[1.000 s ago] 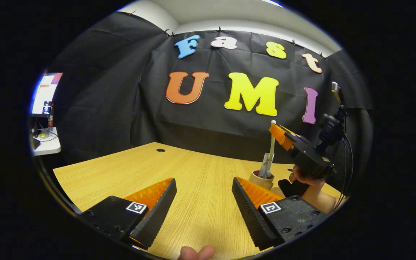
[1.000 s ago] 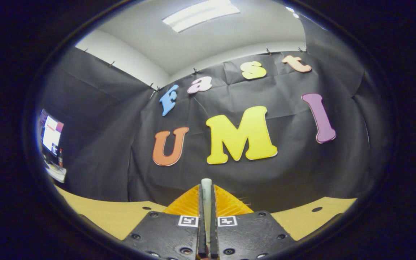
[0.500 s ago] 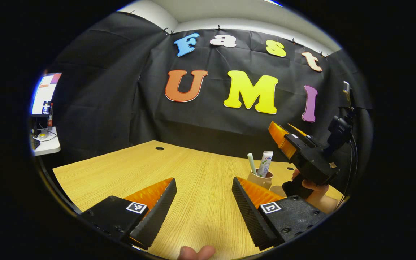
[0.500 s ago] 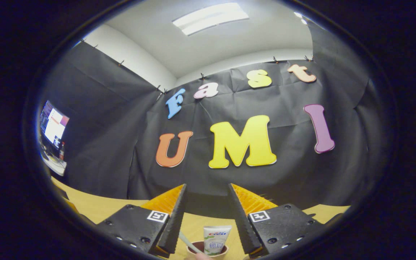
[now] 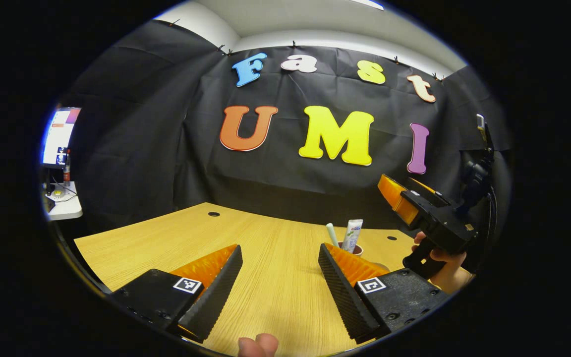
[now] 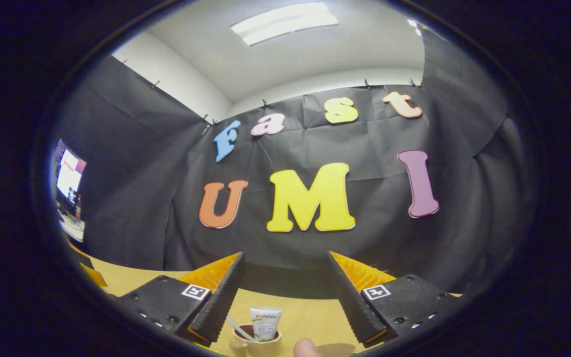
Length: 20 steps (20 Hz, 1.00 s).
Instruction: Put the toothbrush and toothpaste on the desktop into the cup, then pick up the cup and place it on the coaster on the desktop.
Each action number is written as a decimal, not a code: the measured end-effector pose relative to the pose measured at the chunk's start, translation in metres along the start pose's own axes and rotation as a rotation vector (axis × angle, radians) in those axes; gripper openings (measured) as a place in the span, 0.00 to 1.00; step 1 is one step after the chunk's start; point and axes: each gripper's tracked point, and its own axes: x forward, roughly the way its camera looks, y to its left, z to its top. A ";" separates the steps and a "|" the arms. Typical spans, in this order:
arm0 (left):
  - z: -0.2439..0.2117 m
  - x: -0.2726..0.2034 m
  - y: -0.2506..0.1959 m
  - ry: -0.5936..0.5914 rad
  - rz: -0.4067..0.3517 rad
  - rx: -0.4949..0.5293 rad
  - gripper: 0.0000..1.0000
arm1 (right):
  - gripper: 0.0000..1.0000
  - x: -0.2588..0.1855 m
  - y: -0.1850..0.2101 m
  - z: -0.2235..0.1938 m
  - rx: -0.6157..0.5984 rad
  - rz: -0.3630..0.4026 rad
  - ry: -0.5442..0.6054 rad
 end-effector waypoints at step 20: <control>-0.002 0.102 -0.109 0.704 -0.301 0.015 0.99 | 0.96 -0.139 -0.141 0.008 -0.037 -0.136 0.331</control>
